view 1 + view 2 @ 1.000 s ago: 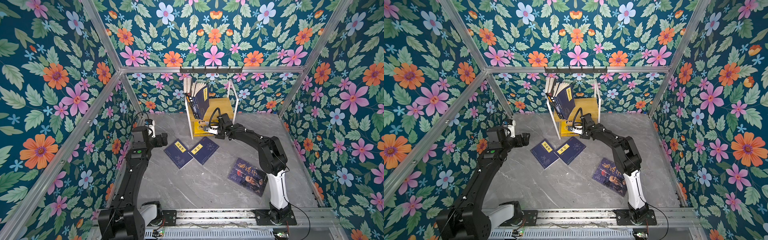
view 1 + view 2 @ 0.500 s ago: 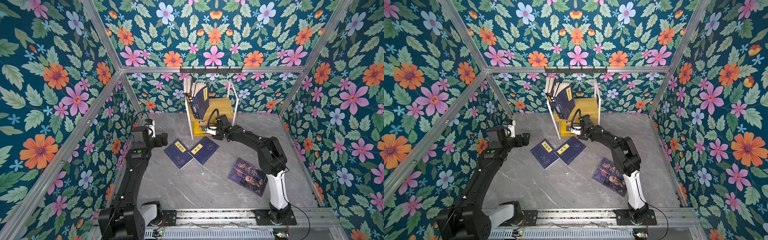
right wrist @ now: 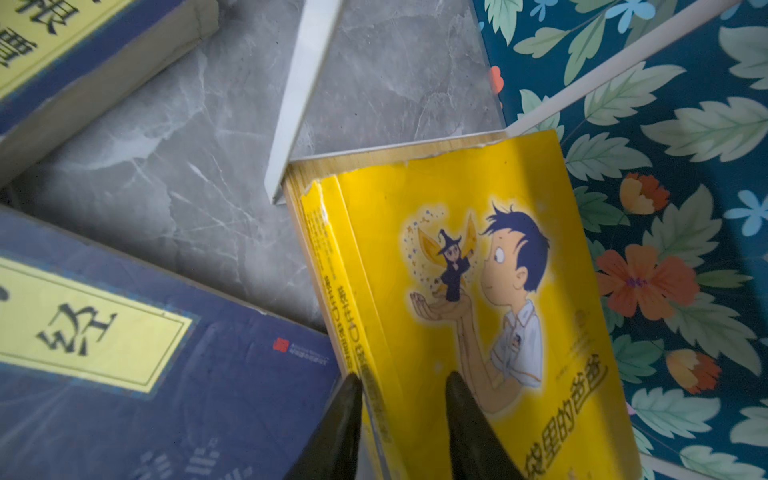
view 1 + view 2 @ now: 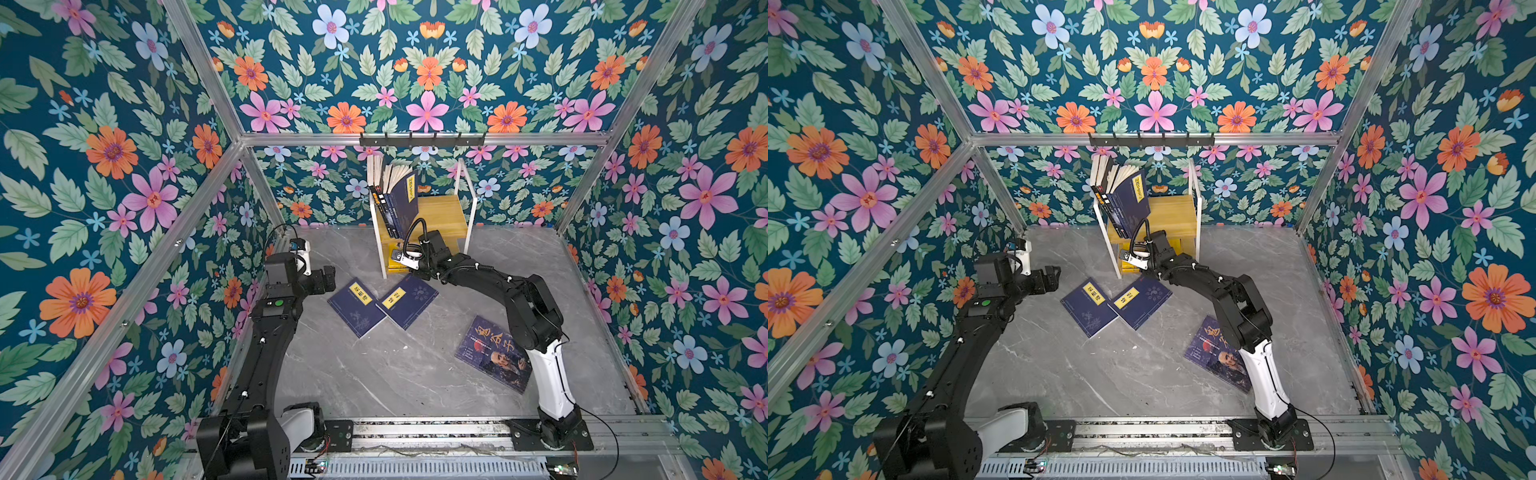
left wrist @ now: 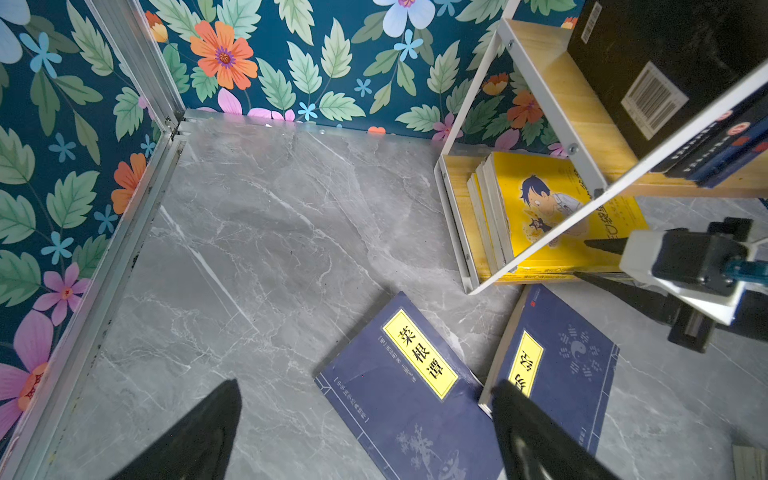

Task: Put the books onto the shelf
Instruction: 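Open the right gripper and withdraw it from the lower shelf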

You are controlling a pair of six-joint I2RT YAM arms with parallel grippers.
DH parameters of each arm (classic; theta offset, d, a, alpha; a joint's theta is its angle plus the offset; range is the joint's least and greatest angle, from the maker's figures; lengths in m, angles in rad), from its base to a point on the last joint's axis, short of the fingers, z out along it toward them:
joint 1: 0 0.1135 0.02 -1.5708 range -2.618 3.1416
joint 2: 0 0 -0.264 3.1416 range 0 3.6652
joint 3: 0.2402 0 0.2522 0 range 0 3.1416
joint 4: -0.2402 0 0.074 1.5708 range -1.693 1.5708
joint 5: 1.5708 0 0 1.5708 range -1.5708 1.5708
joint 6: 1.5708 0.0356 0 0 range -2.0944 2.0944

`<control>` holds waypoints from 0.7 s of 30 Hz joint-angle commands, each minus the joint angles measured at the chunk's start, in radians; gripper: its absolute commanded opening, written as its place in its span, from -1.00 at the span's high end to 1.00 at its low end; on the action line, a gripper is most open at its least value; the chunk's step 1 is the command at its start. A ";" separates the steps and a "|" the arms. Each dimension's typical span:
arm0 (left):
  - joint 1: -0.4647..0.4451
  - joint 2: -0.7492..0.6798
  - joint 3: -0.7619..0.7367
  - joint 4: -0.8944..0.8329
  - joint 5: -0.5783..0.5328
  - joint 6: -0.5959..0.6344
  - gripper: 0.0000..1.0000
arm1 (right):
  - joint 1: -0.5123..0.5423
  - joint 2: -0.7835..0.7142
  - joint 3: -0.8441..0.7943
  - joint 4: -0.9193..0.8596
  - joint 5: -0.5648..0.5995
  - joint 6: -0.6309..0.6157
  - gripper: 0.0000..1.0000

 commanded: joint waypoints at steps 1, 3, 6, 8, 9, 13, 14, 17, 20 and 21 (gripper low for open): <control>0.001 -0.005 -0.006 0.023 0.005 0.012 -0.92 | 0.005 0.020 0.031 0.019 -0.018 0.021 0.23; 0.002 -0.001 0.002 0.018 0.002 0.010 -0.92 | 0.009 0.031 0.047 0.011 -0.013 0.031 0.22; 0.002 -0.002 0.003 0.019 0.003 0.008 -0.92 | 0.014 0.045 0.065 0.012 -0.020 0.035 0.23; 0.001 -0.005 -0.007 0.025 0.004 0.011 -0.92 | 0.015 0.062 0.081 0.002 -0.016 0.033 0.23; 0.002 -0.001 -0.005 0.024 0.003 0.011 -0.92 | 0.016 0.067 0.086 -0.003 -0.014 0.033 0.23; 0.001 0.000 0.001 0.022 0.005 0.006 -0.92 | 0.015 0.079 0.104 0.005 -0.016 0.036 0.28; 0.002 -0.002 -0.004 0.024 0.006 0.008 -0.92 | 0.015 0.085 0.113 0.004 -0.014 0.037 0.31; 0.002 0.000 0.000 0.021 0.005 0.008 -0.92 | 0.015 0.093 0.132 -0.004 -0.005 0.050 0.40; 0.002 -0.002 0.001 0.020 0.002 0.010 -0.92 | 0.015 0.094 0.136 -0.003 -0.013 0.048 0.43; 0.001 -0.003 -0.002 0.022 0.002 0.012 -0.92 | 0.015 0.097 0.138 -0.005 -0.011 0.044 0.43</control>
